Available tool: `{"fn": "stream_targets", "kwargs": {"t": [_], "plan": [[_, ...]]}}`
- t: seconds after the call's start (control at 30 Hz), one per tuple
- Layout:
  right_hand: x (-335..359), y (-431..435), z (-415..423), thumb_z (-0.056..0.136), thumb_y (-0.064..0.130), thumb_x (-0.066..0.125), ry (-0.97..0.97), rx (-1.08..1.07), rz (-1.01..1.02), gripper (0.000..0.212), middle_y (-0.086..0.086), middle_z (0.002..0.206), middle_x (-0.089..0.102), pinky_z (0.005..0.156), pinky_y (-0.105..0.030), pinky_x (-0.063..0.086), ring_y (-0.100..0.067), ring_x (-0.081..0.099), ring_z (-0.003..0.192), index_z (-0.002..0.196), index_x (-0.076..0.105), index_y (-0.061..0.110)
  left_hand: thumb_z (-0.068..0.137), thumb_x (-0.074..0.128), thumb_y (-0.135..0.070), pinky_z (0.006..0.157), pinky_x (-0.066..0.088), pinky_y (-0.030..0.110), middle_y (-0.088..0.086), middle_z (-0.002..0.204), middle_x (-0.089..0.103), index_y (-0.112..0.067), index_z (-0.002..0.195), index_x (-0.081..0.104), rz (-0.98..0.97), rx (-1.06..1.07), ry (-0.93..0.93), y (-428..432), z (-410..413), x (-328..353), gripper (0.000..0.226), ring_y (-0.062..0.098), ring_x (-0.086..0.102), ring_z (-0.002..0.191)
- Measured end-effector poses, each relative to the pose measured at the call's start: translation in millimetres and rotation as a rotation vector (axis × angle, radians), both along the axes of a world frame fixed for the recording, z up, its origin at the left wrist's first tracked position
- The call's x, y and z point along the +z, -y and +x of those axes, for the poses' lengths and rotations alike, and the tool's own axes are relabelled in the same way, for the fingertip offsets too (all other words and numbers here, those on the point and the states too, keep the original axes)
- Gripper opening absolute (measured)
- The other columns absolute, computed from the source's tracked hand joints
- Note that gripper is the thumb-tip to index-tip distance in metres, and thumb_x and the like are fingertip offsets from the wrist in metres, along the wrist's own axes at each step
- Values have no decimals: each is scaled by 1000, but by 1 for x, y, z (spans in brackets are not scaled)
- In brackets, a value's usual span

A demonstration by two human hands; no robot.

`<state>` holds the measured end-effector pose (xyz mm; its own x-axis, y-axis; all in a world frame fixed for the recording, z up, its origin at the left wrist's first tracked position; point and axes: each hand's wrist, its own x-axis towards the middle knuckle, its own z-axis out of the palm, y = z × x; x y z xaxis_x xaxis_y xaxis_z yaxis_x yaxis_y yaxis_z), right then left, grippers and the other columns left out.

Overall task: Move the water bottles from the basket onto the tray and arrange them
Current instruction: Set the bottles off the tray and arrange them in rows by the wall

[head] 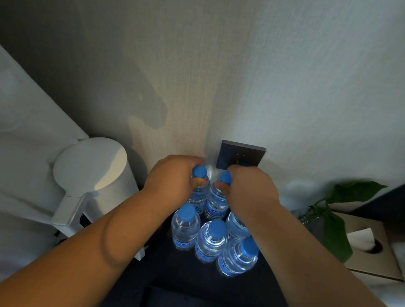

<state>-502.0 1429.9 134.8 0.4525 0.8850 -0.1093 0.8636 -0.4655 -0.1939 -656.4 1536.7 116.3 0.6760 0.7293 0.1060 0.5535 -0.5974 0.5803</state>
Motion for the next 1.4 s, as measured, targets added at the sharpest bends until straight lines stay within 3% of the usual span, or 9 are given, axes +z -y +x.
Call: {"fn": "stream_targets", "kwargs": {"t": [0.1, 0.3, 0.4, 0.47, 0.67, 0.9, 1.07, 1.3, 1.4], "plan": [[4, 1, 0, 100, 53, 60, -17, 1, -8, 38, -1, 93, 62, 73, -34, 49, -20, 58, 85, 112, 62, 17, 86, 82, -29, 61, 37, 13, -11, 95, 72, -28, 106, 76, -21, 4, 7, -1, 0, 1, 21, 9, 60, 78], [13, 18, 4, 91, 71, 60, -8, -26, 24, 55, 4, 97, 66, 67, -34, 49, -16, 60, 84, 122, 60, 25, 85, 83, -35, 71, 47, 29, -7, 101, 73, -27, 112, 74, -36, -5, -51, -3, 0, 4, 29, 15, 65, 87], [19, 34, 10, 84, 79, 60, 26, -42, -91, 68, 4, 105, 65, 67, -33, 43, -15, 52, 85, 128, 59, 28, 87, 80, -42, 79, 49, 32, -3, 116, 72, -28, 124, 70, 10, -13, -96, 0, 1, 5, 41, 19, 64, 100], [23, 45, 13, 80, 80, 61, 22, -19, -193, 67, 6, 99, 59, 61, -31, 40, -15, 52, 85, 123, 58, 29, 88, 78, -44, 88, 51, 34, -2, 124, 70, -27, 131, 67, 24, -28, -77, 4, 5, 8, 48, 20, 63, 110], [28, 56, 13, 92, 52, 66, -34, 17, -159, 30, 6, 92, 54, 52, -27, 28, -16, 51, 80, 110, 59, 28, 90, 78, -42, 98, 51, 39, -1, 129, 69, -26, 131, 69, 51, -103, -53, 18, 25, 13, 45, 21, 61, 118], [23, 51, 21, 94, 44, 67, -70, -43, -56, 28, 1, 100, 62, 66, -31, 43, -20, 57, 86, 115, 63, 25, 93, 70, -47, 90, 54, 45, 0, 121, 73, -33, 128, 71, 75, -70, -78, 25, 32, 1, 37, 25, 63, 109], [22, 39, 30, 99, 37, 65, -46, -62, -17, 27, -6, 112, 67, 73, -31, 42, -25, 63, 99, 120, 64, 19, 93, 67, -56, 93, 53, 45, -2, 119, 73, -34, 124, 72, 77, -10, -41, 27, 38, -6, 39, 26, 59, 113], [17, 40, 40, 99, 17, 64, -46, -54, -63, 21, -6, 112, 68, 73, -30, 43, -21, 58, 91, 120, 65, 17, 94, 66, -54, 90, 54, 45, -2, 114, 74, -32, 121, 73, 55, -31, -20, 24, 36, -11, 36, 26, 60, 110], [17, 38, 41, 100, 20, 66, -54, -71, -52, 23, -6, 114, 68, 74, -30, 44, -21, 58, 92, 122, 65, 17, 95, 66, -54, 88, 54, 45, -1, 111, 74, -32, 120, 73, 67, -38, -18, 25, 36, -12, 34, 26, 60, 108]]}}
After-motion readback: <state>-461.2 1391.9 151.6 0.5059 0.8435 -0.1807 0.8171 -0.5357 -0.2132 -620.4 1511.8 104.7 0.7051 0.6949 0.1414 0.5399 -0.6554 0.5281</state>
